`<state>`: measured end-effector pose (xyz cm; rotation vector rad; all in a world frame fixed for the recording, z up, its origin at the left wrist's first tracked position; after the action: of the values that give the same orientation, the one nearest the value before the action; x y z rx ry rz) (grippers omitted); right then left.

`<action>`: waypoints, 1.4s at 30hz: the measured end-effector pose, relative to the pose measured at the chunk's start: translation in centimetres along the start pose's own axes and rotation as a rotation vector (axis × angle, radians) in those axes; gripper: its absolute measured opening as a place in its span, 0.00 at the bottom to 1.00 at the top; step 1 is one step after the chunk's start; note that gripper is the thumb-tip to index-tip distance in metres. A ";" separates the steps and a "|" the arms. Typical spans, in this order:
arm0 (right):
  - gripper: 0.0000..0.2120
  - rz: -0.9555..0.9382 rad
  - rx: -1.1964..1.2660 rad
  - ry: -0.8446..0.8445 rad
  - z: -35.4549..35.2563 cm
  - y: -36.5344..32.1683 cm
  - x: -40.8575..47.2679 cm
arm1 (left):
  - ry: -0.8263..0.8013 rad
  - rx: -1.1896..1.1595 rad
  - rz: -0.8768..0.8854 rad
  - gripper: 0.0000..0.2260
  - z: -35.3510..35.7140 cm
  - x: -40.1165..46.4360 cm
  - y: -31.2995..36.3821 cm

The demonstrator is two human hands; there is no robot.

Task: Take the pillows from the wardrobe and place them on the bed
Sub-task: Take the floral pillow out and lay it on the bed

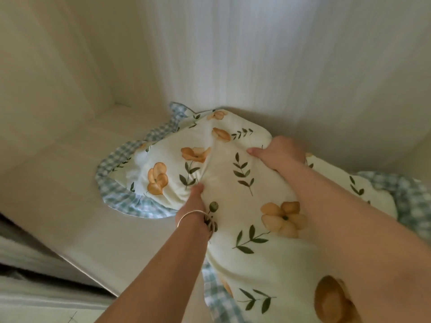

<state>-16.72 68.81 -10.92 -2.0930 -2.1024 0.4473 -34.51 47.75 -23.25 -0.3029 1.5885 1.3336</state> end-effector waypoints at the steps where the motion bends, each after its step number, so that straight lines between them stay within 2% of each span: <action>1: 0.34 -0.006 0.052 0.008 -0.3 -0.5 -0.4 | 0.013 -0.005 0.022 0.27 -0.8 -0.3 0.9; 6: 0.26 -0.036 0.352 0.043 -1.3 -2.4 -3.3 | 0.050 0.074 0.248 0.23 -5.4 -3.2 8.6; 8: 0.26 -0.045 0.430 0.064 -1.5 -4.0 -4.5 | 0.075 0.110 0.363 0.20 -7.1 -5.1 12.3; 11: 0.29 -0.067 0.519 0.068 -2.3 -7.7 -6.4 | 0.140 0.142 0.542 0.22 -9.8 -8.3 17.0; 14: 0.25 -0.140 0.642 0.068 -3.7 -11.2 -8.2 | 0.196 0.149 0.708 0.25 -12.3 -11.7 20.4; 20: 0.26 -0.251 0.885 0.018 -4.6 -16.1 -13.1 | 0.257 0.103 1.018 0.29 -18.2 -19.6 23.0; 23: 0.21 -0.288 1.035 0.025 -4.8 -17.3 -16.5 | 0.286 0.107 1.132 0.25 -21.1 -23.1 22.9; 27: 0.18 -0.315 1.174 -0.001 -5.0 -19.5 -21.6 | 0.348 0.184 1.329 0.31 -25.0 -28.7 23.1; 29: 0.16 -0.345 1.246 -0.005 -5.1 -20.8 -24.3 | 0.373 0.191 1.378 0.35 -27.4 -30.9 23.2; 32: 0.14 -0.383 1.361 -0.015 -5.0 -23.3 -28.9 | 0.402 0.161 1.433 0.35 -32.5 -33.7 23.3; 34: 0.16 -0.418 1.389 -0.037 -4.7 -25.5 -32.2 | 0.418 0.135 1.470 0.37 -36.6 -35.0 23.4; 38: 0.09 -0.564 1.382 -0.059 -4.1 -30.7 -40.0 | 0.494 0.056 1.481 0.41 -46.1 -36.3 23.2; 40: 0.06 -0.648 1.377 -0.046 -3.6 -33.0 -44.1 | 0.512 0.003 1.470 0.40 -51.0 -36.6 22.7; 42: 0.10 -0.729 1.370 -0.057 -2.7 -35.4 -47.9 | 0.539 -0.061 1.453 0.34 -55.9 -36.5 21.9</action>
<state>-48.54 22.00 7.67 -0.5272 -1.5339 1.2823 -61.93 -5.91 12.83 0.6825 2.3209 2.5011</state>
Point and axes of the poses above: each hand's wrist, its own x-axis towards the middle knuckle, its own z-axis out of the palm, y = z × x, the point moved 10 cm from there along x, towards the middle knuckle, and after that the axes turned 1 degree about z, right-handed, at the moved point
